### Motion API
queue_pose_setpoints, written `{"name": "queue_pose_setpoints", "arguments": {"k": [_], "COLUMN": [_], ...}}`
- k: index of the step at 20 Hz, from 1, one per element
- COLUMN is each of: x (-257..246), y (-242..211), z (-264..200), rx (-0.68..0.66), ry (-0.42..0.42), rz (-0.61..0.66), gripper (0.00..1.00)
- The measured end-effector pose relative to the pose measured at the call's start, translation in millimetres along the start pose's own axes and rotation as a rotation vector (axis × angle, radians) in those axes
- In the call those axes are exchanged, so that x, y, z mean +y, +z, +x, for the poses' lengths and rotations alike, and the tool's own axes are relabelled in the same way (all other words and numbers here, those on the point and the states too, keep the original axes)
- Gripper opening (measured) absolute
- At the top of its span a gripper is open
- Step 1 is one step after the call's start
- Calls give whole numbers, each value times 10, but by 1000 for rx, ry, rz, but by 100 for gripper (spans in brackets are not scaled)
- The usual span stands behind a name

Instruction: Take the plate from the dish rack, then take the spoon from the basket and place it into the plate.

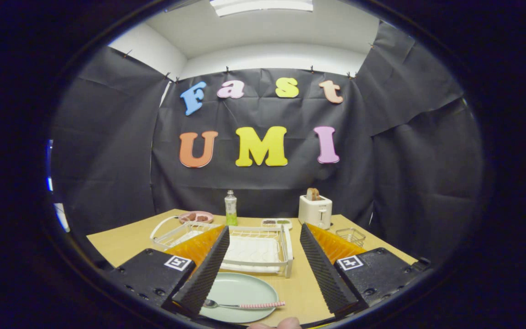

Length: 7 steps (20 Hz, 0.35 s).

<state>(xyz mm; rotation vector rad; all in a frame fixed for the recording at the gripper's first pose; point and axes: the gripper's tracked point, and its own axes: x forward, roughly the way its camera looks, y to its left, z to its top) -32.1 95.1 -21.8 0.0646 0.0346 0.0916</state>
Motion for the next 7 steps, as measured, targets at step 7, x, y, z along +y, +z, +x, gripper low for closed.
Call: {"name": "queue_pose_setpoints", "arguments": {"k": [7], "x": [109], "y": [2], "z": [-37], "rx": [-18], "ry": [-18], "rz": [-30], "gripper": [100]}}
